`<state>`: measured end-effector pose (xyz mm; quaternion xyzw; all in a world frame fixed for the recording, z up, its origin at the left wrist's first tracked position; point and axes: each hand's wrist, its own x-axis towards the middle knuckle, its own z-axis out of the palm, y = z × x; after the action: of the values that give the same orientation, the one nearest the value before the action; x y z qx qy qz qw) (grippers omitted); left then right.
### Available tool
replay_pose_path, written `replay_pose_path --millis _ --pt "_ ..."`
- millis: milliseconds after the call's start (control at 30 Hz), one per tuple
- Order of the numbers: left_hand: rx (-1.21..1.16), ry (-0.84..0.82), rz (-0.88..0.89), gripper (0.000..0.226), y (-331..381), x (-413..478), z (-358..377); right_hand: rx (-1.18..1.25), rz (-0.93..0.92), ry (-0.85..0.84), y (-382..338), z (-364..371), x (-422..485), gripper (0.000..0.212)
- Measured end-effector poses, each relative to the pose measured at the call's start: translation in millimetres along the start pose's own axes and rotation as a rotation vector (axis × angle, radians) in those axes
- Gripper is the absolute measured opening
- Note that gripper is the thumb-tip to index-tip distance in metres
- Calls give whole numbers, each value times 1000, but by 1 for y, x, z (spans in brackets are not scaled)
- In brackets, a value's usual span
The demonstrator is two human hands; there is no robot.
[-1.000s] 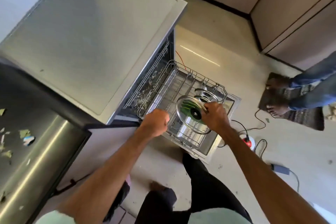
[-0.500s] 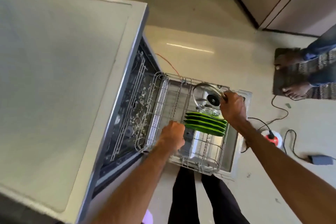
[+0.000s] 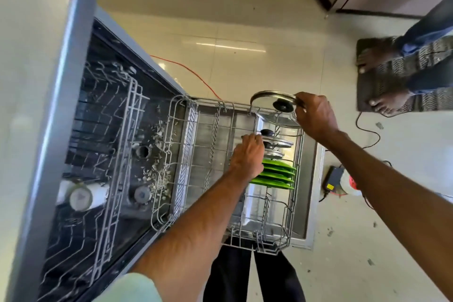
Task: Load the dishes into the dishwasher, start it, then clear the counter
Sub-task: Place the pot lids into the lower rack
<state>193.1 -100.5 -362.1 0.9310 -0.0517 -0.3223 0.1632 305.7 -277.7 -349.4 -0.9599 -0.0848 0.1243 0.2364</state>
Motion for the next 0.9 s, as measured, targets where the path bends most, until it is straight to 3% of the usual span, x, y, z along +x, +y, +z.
replay_pose_path --millis 167,900 --pt "16 -96 11 95 7 22 19 -37 -38 -100 16 20 11 13" --pt "-200 25 -27 90 -4 24 57 -85 -114 -207 26 47 25 26"
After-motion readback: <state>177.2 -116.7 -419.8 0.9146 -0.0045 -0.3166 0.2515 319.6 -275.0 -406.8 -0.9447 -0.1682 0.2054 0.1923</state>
